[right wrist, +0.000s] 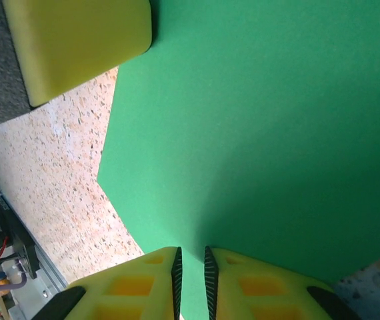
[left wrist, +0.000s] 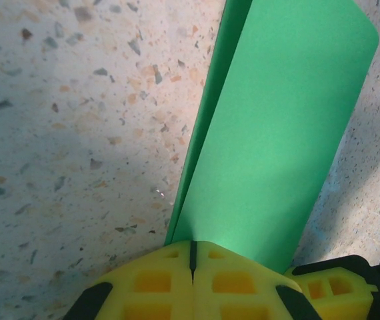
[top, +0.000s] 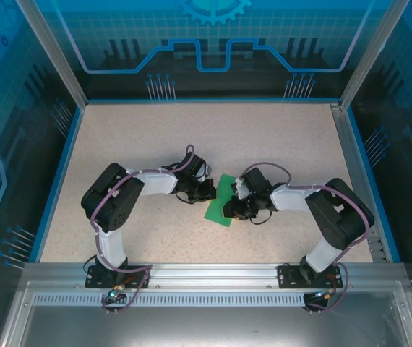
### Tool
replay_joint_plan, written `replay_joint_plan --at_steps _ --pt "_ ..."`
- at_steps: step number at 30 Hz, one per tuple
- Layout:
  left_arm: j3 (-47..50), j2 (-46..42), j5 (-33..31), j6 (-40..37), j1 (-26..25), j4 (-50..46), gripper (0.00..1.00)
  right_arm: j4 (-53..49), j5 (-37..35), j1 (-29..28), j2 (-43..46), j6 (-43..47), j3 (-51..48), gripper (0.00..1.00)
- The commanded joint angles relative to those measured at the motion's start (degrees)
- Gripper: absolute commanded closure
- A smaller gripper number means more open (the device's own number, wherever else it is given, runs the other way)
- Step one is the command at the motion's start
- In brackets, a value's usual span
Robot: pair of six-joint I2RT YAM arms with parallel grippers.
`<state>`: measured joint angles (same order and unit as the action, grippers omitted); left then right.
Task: Fold a paper plane with a square sheet of paper (pick it up from the middle)
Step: Fold the square sheet of paper in half at the center of the table.
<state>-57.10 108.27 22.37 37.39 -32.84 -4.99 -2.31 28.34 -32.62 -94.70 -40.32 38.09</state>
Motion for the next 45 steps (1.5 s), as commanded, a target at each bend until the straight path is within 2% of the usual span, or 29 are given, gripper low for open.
replay_joint_plan --at_steps 1,5,16,22,25,28,32,37,41,45 --pt "2.9 1.9 -2.2 -0.3 -0.6 -5.8 1.00 1.7 -1.4 -1.0 -4.2 -1.6 -3.3 0.80" --pt "3.2 1.4 -2.7 -0.4 -0.6 -6.2 1.00 3.1 -1.1 -1.1 -4.9 -2.5 -4.1 0.80" --pt "2.2 2.0 -2.7 -0.3 -0.6 -6.7 1.00 -1.9 -2.8 -1.3 5.5 -1.5 -3.0 0.80" --pt "1.1 2.4 -2.4 -0.5 -0.6 -7.3 1.00 3.1 1.4 -3.6 2.8 -3.0 -4.5 0.79" --pt "0.9 2.2 -2.4 -0.5 -0.6 -7.6 1.00 1.7 -0.6 -6.8 1.4 -2.1 -3.2 0.79" --pt "0.7 2.2 -2.5 -0.7 -0.6 -7.9 1.00 -2.8 -4.8 -7.2 0.6 -2.5 -2.4 0.80" --pt "0.6 2.1 -2.6 -0.9 -0.6 -8.3 1.00 -4.9 -6.7 -7.1 5.3 -3.3 -2.2 0.79" --pt "0.9 1.8 -2.5 -0.8 -0.6 -8.2 1.00 -2.6 -4.3 -8.3 11.3 -5.3 -2.3 0.78" --pt "1.1 1.7 -2.5 -0.8 -0.6 -8.2 1.00 1.3 -2.9 -10.7 9.0 -7.1 -2.5 0.77" --pt "1.2 1.3 -2.5 -1.0 -0.6 -8.4 1.00 1.4 -5.8 -11.2 4.0 -7.3 -3.5 0.78"
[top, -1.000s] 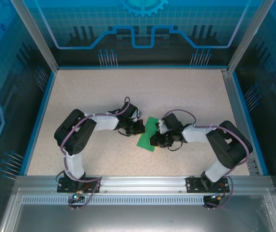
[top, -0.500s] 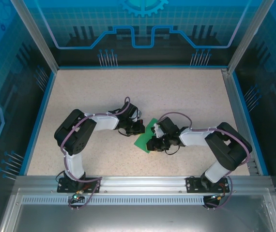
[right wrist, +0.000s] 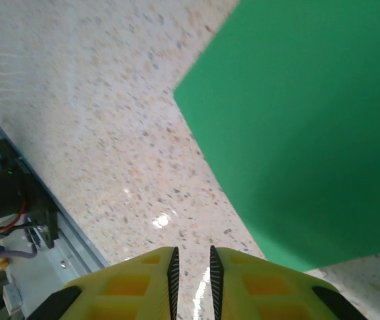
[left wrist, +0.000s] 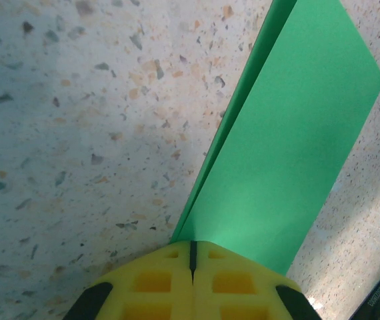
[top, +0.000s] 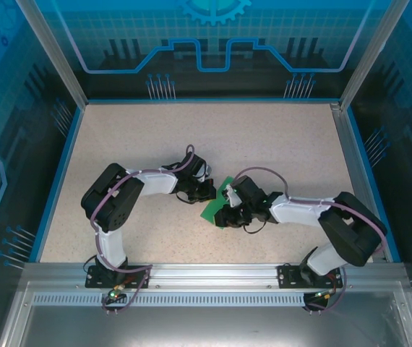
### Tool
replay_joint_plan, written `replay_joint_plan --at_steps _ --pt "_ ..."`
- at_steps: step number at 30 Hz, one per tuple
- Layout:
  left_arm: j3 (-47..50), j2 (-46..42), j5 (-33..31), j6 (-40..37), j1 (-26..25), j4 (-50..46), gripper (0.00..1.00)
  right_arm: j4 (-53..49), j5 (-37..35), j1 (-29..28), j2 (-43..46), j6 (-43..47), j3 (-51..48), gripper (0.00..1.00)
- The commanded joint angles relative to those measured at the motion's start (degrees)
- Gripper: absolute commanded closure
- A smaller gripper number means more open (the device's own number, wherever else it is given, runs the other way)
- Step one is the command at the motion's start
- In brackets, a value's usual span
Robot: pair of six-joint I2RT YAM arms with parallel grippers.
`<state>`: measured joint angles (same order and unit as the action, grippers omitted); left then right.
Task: Fold a paper plane with a square sheet of paper (pick it up from the middle)
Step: Fold the square sheet of paper in half at the center of the table, then fold the triangle a second time at the center of the table.
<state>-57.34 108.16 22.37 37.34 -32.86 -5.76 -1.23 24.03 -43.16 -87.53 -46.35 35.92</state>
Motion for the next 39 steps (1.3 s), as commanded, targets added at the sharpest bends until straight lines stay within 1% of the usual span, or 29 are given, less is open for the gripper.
replay_joint_plan --at_steps 1,3,5,10,12,13,14,15,16,18,19,21,24,26,30,33,35,39 --pt "1.4 1.2 -2.5 -0.9 -0.6 -7.6 1.00 0.4 -1.9 -0.4 -4.3 -1.3 -1.9 0.78" --pt "1.4 0.9 -2.4 -0.8 -0.6 -7.7 1.00 1.2 -1.8 0.5 -5.8 -1.5 -3.1 0.79" --pt "1.5 0.5 -2.5 -0.8 -0.6 -7.9 1.00 0.9 -1.7 1.5 -5.3 -1.2 -3.7 0.79" --pt "2.5 -1.6 -1.3 1.2 -0.7 -6.6 1.00 -4.8 -2.4 5.5 0.7 1.9 -2.2 0.78" --pt "2.9 -3.0 -1.2 2.2 -1.2 -6.0 1.00 -6.0 0.0 8.1 2.6 3.8 -1.2 0.77" --pt "3.0 -3.7 -1.3 2.5 -1.6 -6.1 1.00 -6.3 2.2 9.2 3.5 5.2 -0.7 0.76" --pt "3.0 -4.5 -1.3 2.8 -1.7 -5.9 1.00 -7.5 2.5 10.0 4.7 6.2 0.0 0.75" --pt "3.1 -5.2 -1.4 3.0 -1.8 -5.8 1.00 -9.0 1.9 10.7 5.7 6.9 0.5 0.74" --pt "3.2 -6.1 -1.8 3.2 -1.9 -5.9 1.00 -10.6 1.3 11.6 6.6 7.6 1.0 0.70" --pt "3.4 -7.7 -2.6 3.6 -1.9 -5.9 1.00 -14.2 -1.4 14.8 7.2 8.2 2.2 0.67" --pt "3.5 -8.3 -3.0 3.8 -1.9 -5.9 0.99 -16.4 -3.5 16.4 6.9 8.3 3.0 0.66" --pt "3.7 -9.2 -3.4 4.1 -2.0 -5.9 0.91 -17.5 -5.0 18.1 5.5 8.6 4.5 0.65" --pt "4.0 -10.3 -4.3 4.4 -1.9 -6.0 0.85 -14.0 -3.8 18.4 2.6 7.5 6.2 0.66" --pt "4.0 -10.8 -5.3 4.2 -1.9 -6.8 0.80 -13.7 -5.3 18.4 0.4 6.6 7.9 0.68" --pt "4.1 -11.7 -7.0 3.7 -1.8 -7.9 0.71 -15.2 -8.4 19.0 -4.9 6.0 11.9 0.67" --pt "4.1 -11.9 -7.0 3.4 -1.3 -8.3 0.69 -13.8 -8.3 19.4 -8.0 5.7 13.4 0.68" --pt "4.1 -11.9 -7.0 3.4 -1.1 -8.6 0.69 -11.8 -6.0 20.0 -10.1 5.6 14.0 0.70" --pt "3.6 -12.0 -7.2 2.8 -1.0 -9.6 0.69 -13.1 -7.8 20.5 -14.0 6.6 16.8 0.72"
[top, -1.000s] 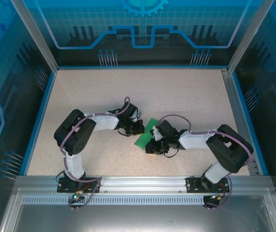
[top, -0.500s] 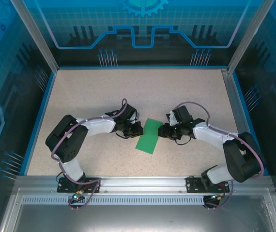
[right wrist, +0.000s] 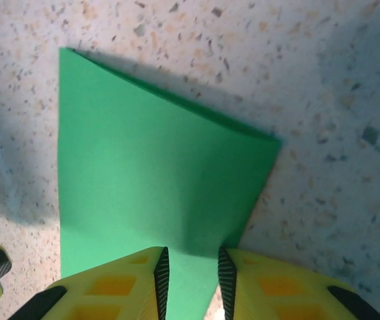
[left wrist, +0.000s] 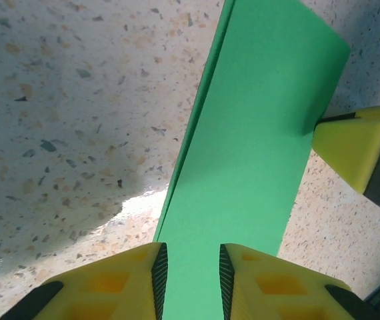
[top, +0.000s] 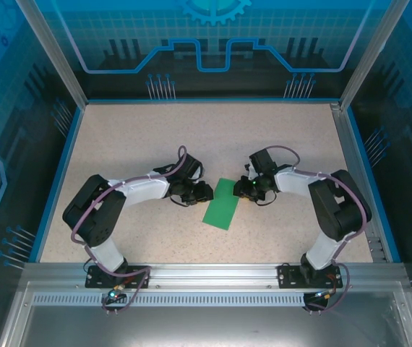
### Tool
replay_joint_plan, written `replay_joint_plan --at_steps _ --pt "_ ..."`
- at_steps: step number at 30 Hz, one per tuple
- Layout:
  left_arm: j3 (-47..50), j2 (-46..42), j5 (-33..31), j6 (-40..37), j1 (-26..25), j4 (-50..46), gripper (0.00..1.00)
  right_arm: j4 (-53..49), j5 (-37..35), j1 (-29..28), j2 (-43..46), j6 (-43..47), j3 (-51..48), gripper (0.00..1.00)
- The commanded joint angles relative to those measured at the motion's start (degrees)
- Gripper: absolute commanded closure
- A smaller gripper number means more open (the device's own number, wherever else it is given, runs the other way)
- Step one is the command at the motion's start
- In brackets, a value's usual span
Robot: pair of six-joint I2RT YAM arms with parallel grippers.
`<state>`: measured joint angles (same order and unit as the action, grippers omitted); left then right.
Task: Fold a paper plane with a square sheet of paper (pick it up from the middle)
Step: Fold the triangle a second time at the center of the table.
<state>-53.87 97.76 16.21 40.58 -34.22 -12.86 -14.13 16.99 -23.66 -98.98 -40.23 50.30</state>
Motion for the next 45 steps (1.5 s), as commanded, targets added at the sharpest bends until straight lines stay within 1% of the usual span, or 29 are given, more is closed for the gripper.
replay_joint_plan --at_steps 1,3,5,8,12,13,14,19,20,24,32,35,45 --pt "0.0 -1.7 -1.3 -0.5 0.4 -2.9 0.69 -0.2 -0.4 1.3 -3.6 0.9 2.7 0.72" --pt "-0.1 -1.9 -1.8 -0.8 0.5 -3.5 0.69 0.5 0.7 1.9 -5.0 1.6 3.0 0.72" --pt "-0.1 -2.2 -1.9 -1.0 0.4 -3.9 0.69 1.2 3.4 2.3 -5.8 3.6 3.9 0.72" --pt "0.1 -2.3 -1.8 -0.8 0.5 -3.7 0.68 -0.3 6.2 2.4 -6.4 6.7 6.5 0.72" --pt "-0.2 -2.2 -1.3 -0.4 0.5 -3.2 0.65 -4.6 5.2 2.5 -5.0 9.3 8.5 0.70" --pt "-0.2 -2.1 -0.9 -0.3 0.5 -3.0 0.61 -5.0 4.9 2.5 -4.2 9.5 8.3 0.69" --pt "-0.3 -1.8 -0.1 -0.3 0.7 -2.6 0.58 -5.0 4.8 2.5 -3.2 9.4 7.9 0.69" --pt "0.3 0.1 6.0 1.1 3.2 1.0 0.56 -4.1 6.3 1.9 1.1 9.0 5.2 0.66" --pt "0.4 0.3 7.2 1.2 3.6 1.8 0.54 -3.7 6.8 1.6 1.6 8.8 4.6 0.66" --pt "-0.1 2.0 11.5 1.1 4.7 3.8 0.53 -2.3 8.3 -0.3 2.1 8.0 3.3 0.68" --pt "-1.0 4.5 12.6 0.9 5.2 3.9 0.53 3.1 10.5 -0.8 -1.6 5.9 1.0 0.70" --pt "-1.0 4.7 12.6 0.5 5.2 3.7 0.53 3.7 10.1 -0.7 -2.7 5.4 0.4 0.70" --pt "-2.0 5.8 13.1 0.2 5.3 3.1 0.53 6.3 11.2 0.0 0.3 4.5 -4.4 0.70"
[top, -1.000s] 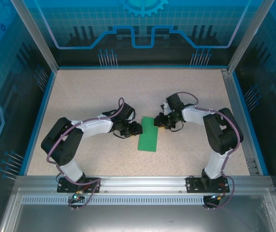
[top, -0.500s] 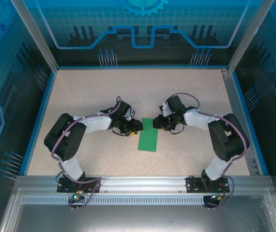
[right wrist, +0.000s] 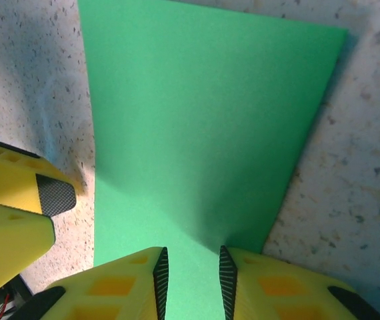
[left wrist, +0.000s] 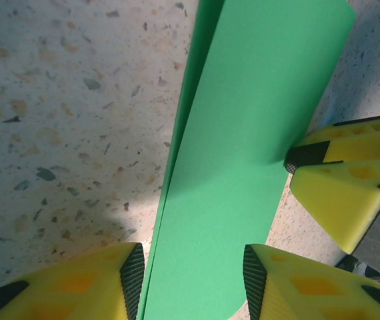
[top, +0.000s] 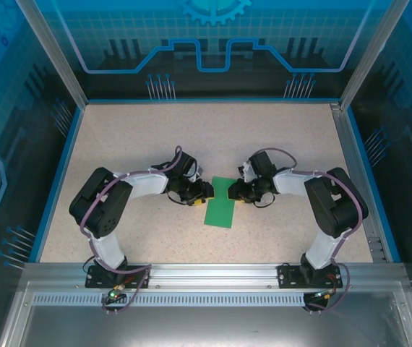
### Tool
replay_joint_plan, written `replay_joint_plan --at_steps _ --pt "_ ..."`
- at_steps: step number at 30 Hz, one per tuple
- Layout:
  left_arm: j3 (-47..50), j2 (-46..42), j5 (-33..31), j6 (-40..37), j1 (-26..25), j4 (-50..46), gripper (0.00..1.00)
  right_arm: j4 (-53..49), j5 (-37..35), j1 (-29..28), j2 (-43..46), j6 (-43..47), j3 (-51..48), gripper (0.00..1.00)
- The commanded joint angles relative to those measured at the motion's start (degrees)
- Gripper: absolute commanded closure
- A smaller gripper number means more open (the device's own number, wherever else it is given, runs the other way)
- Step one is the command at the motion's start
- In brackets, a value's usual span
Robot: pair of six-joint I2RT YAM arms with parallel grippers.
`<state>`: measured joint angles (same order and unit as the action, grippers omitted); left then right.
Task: Fold a paper plane with a square sheet of paper (pick it up from the middle)
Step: Fold the triangle a second time at the center of the table.
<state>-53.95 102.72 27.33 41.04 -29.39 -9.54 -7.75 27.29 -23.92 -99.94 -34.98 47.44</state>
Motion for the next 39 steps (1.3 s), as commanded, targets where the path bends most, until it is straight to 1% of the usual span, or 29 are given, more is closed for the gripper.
replay_joint_plan --at_steps 1,8,12,20,23,29,34,39 --pt "-2.1 0.8 2.1 -0.3 0.5 -0.3 0.53 0.0 1.1 0.2 1.8 -0.9 -1.6 0.70" --pt "-2.1 0.7 2.1 -0.9 0.3 -1.0 0.53 1.4 3.3 -0.1 4.9 -1.6 -3.8 0.68" --pt "-2.0 0.7 2.1 -1.0 0.2 -1.3 0.53 1.6 2.7 -0.7 6.1 -1.9 -5.2 0.68" --pt "-2.7 1.8 2.9 -1.3 -0.3 -1.4 0.53 4.7 3.9 -1.1 2.6 -2.6 -6.3 0.68" --pt "-3.1 2.2 3.0 -1.4 -0.5 -1.8 0.53 2.7 1.5 -1.2 1.5 -2.0 -6.2 0.69" --pt "-3.4 2.7 2.6 -1.8 -0.7 -2.7 0.52 1.0 -1.0 -1.2 1.0 -1.2 -7.2 0.70" --pt "-3.9 3.2 2.7 -2.0 -0.9 -2.8 0.50 1.4 -0.9 -0.9 1.9 -0.9 -8.1 0.70" --pt "-5.5 4.2 4.4 -3.4 -1.2 -3.2 0.50 2.5 -0.3 -0.2 1.7 -1.0 -8.9 0.71"
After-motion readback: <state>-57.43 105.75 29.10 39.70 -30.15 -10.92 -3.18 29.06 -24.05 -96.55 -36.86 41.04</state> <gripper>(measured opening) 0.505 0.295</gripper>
